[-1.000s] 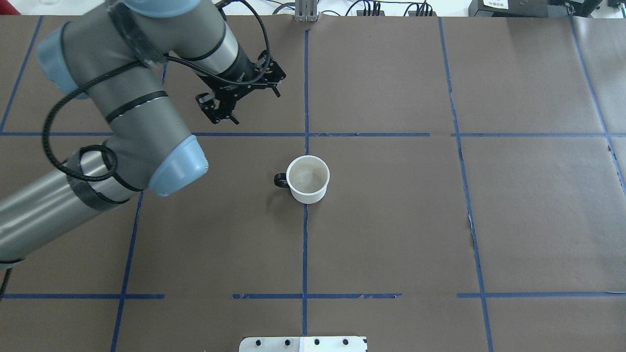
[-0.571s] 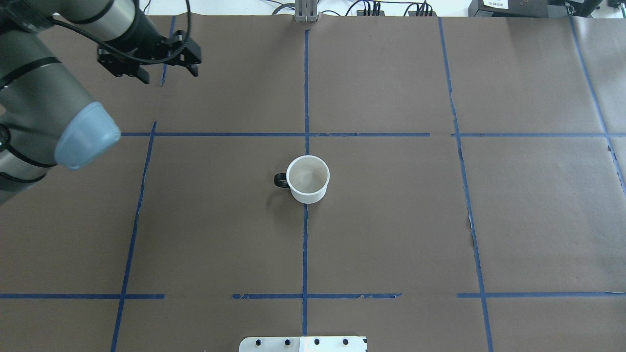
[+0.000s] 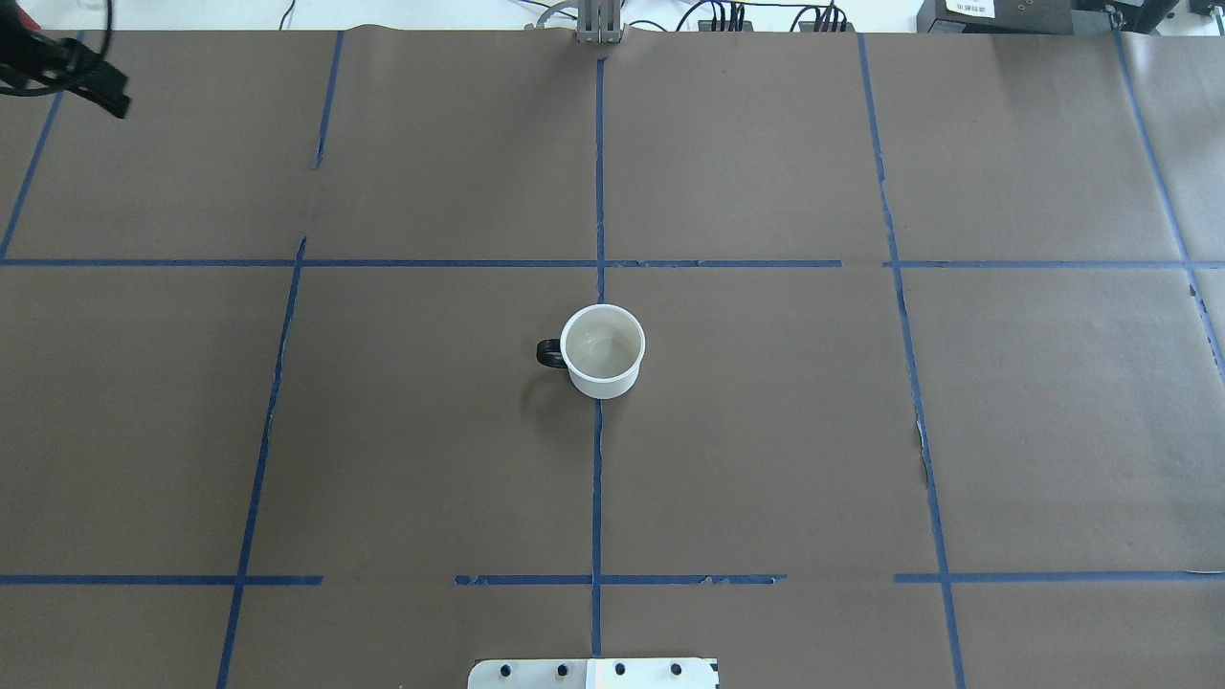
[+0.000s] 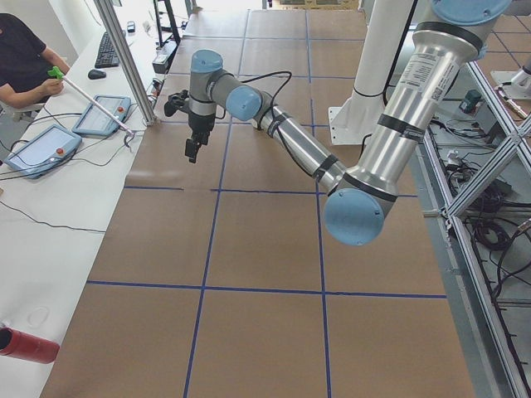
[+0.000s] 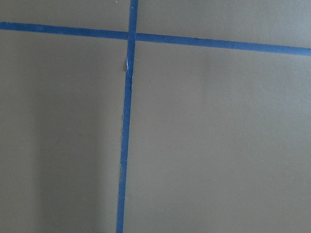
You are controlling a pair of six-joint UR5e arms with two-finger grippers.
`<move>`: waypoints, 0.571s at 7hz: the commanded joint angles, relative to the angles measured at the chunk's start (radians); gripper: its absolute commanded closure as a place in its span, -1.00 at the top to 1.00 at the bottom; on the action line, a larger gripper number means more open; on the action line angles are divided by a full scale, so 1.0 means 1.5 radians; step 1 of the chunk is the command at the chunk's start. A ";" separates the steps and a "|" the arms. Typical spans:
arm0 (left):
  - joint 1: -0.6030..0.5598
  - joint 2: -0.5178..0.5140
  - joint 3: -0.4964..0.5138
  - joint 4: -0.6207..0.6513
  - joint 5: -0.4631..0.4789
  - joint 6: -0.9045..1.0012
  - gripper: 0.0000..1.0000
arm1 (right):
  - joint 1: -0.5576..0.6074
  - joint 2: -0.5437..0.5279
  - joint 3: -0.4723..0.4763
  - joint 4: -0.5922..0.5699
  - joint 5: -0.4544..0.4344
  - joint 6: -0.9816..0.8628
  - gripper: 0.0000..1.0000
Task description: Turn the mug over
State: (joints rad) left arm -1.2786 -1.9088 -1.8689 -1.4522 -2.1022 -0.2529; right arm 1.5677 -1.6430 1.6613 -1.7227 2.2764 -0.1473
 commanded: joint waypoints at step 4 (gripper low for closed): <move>-0.221 0.214 0.131 -0.084 -0.123 0.354 1.00 | 0.000 0.000 -0.001 0.000 0.000 0.000 1.00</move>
State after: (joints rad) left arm -1.5626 -1.6446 -1.7063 -1.5711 -2.2579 0.1928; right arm 1.5677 -1.6429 1.6607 -1.7226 2.2764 -0.1473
